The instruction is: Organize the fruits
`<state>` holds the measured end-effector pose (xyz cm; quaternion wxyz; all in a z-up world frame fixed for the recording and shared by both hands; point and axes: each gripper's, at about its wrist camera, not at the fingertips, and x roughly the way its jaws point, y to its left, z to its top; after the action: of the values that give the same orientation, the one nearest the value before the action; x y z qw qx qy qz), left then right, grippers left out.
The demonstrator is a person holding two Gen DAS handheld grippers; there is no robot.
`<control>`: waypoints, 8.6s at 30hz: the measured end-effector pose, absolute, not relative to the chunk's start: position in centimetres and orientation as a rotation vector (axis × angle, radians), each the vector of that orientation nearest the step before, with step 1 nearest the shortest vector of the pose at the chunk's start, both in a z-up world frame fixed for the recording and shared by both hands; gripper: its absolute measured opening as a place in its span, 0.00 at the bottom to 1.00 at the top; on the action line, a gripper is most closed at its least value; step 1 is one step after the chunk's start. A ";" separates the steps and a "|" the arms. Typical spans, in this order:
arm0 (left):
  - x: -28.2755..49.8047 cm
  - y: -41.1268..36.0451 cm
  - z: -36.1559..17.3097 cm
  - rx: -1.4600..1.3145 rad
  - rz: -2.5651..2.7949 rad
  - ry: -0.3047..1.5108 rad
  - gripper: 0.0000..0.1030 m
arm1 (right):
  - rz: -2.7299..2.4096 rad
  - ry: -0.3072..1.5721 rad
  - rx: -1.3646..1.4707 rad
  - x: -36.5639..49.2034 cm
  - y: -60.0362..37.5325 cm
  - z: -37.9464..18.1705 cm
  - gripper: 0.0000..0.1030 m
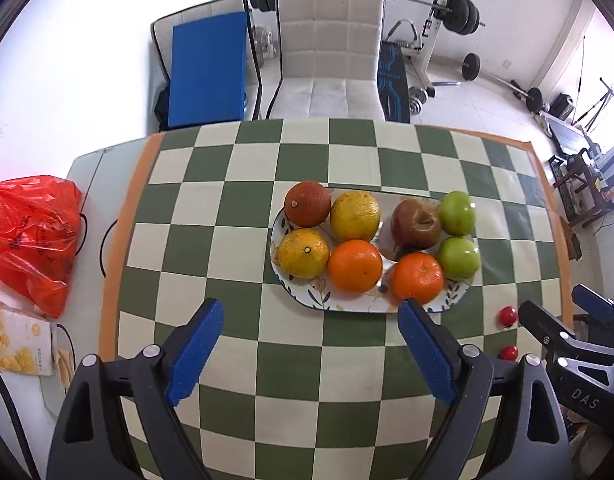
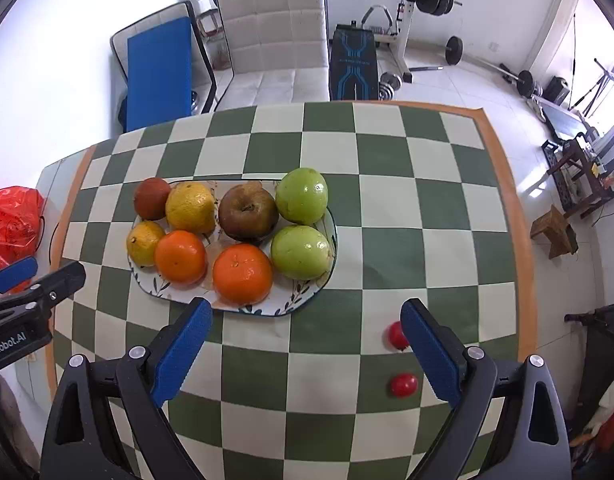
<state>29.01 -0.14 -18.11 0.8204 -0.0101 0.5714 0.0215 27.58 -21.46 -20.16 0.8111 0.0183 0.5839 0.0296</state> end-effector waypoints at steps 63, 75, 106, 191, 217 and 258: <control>28.9 -17.5 -30.3 0.392 -0.087 1.489 0.87 | -0.011 1.456 0.374 20.9 -34.9 -36.1 0.35; 30.9 -27.0 -33.3 0.327 -0.301 1.564 0.86 | -0.086 1.355 0.410 18.7 -39.9 -35.1 0.32; 30.1 -20.0 -28.3 0.034 -0.342 1.492 0.27 | -0.026 1.277 0.378 19.7 -41.2 -29.8 0.32; 15.0 -0.6 -2.3 -0.007 0.018 1.022 0.98 | 0.064 0.951 0.148 9.7 -23.1 0.8 0.98; 13.0 -1.7 0.1 -0.052 0.031 0.970 0.98 | 0.082 0.911 0.111 7.8 -22.6 5.1 0.98; 17.8 -2.2 -7.3 0.011 0.094 0.998 0.99 | 0.041 0.987 0.067 15.2 -23.1 -5.8 0.99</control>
<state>17.84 -2.20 -7.25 0.8769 0.0055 0.4786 0.0448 15.15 -23.13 -5.79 0.8799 0.0321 0.4736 0.0198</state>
